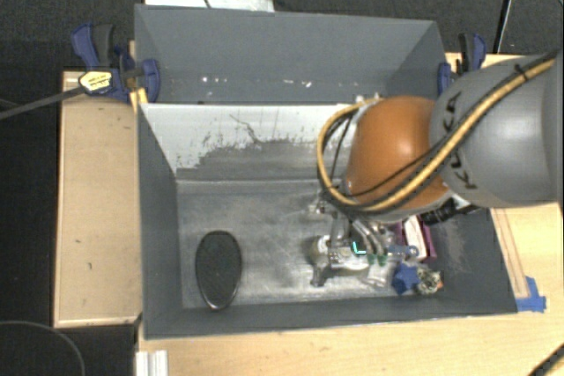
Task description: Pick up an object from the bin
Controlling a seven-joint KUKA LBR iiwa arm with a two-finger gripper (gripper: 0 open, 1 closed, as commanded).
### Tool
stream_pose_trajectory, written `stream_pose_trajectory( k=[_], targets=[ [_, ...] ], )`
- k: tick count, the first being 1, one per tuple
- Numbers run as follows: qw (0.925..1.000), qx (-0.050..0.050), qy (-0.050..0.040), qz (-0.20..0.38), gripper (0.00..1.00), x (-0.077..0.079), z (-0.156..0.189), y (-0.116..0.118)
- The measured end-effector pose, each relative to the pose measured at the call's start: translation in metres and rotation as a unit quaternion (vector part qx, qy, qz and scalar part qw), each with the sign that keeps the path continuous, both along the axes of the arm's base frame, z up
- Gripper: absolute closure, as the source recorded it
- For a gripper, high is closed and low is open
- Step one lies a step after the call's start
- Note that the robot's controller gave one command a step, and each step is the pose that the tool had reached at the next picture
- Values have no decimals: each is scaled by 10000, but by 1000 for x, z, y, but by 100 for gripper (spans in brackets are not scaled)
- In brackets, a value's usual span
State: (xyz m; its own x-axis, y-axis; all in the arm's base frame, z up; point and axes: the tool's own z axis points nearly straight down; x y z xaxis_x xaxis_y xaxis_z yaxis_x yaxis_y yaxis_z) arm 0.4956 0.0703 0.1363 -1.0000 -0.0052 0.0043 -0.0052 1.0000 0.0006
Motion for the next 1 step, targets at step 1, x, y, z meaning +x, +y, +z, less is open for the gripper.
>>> stream_pose_trajectory(
  k=[1],
  targets=[
    [9969,-7,-43,787,0,34,-22,-51]
  ],
)
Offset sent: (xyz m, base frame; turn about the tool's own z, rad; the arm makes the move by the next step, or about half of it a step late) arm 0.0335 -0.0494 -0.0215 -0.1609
